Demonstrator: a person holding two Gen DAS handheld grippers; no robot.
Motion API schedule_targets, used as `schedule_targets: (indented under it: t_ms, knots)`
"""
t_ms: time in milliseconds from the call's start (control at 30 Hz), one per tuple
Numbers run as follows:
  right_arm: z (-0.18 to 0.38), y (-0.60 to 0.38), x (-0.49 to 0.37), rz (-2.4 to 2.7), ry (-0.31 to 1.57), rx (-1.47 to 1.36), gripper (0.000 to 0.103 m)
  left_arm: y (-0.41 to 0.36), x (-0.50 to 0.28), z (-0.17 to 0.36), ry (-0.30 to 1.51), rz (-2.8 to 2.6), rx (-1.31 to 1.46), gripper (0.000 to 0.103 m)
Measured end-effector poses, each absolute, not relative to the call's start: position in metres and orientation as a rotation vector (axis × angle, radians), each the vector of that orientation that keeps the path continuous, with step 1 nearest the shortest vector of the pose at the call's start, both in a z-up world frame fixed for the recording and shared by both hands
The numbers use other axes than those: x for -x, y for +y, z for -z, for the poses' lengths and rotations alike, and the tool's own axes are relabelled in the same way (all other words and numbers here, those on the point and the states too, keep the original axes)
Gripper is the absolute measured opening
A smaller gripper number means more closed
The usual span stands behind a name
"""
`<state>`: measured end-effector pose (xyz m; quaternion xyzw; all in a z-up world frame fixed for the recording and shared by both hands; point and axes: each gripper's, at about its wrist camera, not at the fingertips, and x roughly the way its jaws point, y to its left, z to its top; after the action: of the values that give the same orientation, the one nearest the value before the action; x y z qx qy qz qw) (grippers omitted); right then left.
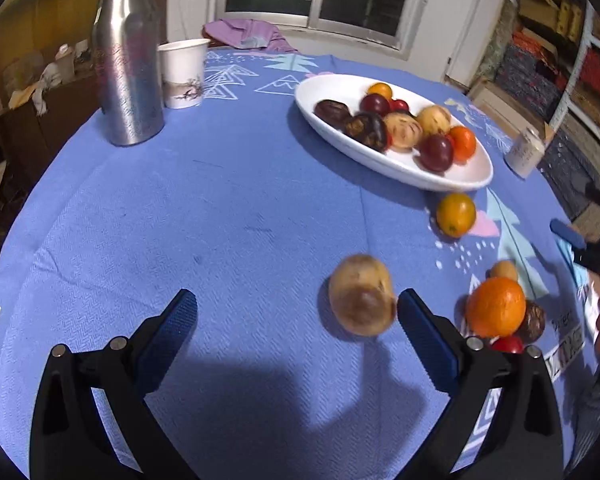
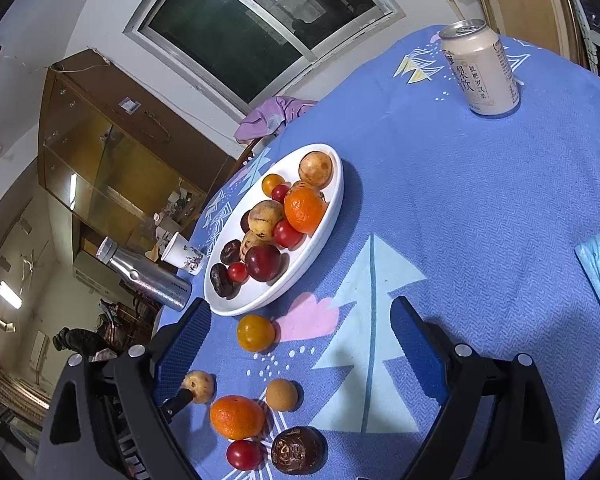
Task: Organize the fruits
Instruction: 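Reach the left gripper toward a beige potato-like fruit beside the plate, then grasp the beige fruit with left while right grasps a yellow tomato, then carry both fruits over the plate and open both grippers to release them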
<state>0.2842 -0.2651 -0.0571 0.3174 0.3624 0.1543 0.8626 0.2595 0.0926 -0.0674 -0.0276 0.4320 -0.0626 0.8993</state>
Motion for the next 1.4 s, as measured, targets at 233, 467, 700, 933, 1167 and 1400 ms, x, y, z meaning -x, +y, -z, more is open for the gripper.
schedule_targets:
  t_ms: [233, 467, 700, 933, 1167, 1400]
  knots:
    - [0.057, -0.253, -0.285, -0.335, 0.775, -0.607, 0.092, 0.057, -0.25, 0.073, 0.866, 0.132, -0.146, 0.099]
    - [0.067, -0.205, -0.292, -0.434, 0.863, -0.445, 0.092, 0.069, -0.257, 0.074, 0.881, 0.149, -0.075, 0.099]
    - [0.069, -0.16, -0.313, -0.43, 0.917, -0.307, 0.091, 0.067, -0.264, 0.079, 0.906, 0.173, -0.065, 0.074]
    - [0.075, -0.123, -0.332, -0.465, 0.962, -0.193, 0.067, 0.066, -0.266, 0.079, 0.911, 0.188, -0.052, 0.061]
    - [0.084, -0.123, -0.336, -0.437, 0.958, -0.161, 0.038, 0.068, -0.269, 0.078, 0.904, 0.208, -0.027, 0.043]
    - [0.073, -0.143, -0.314, -0.474, 0.917, -0.218, 0.038, 0.079, -0.267, 0.074, 0.893, 0.22, 0.048, 0.041]
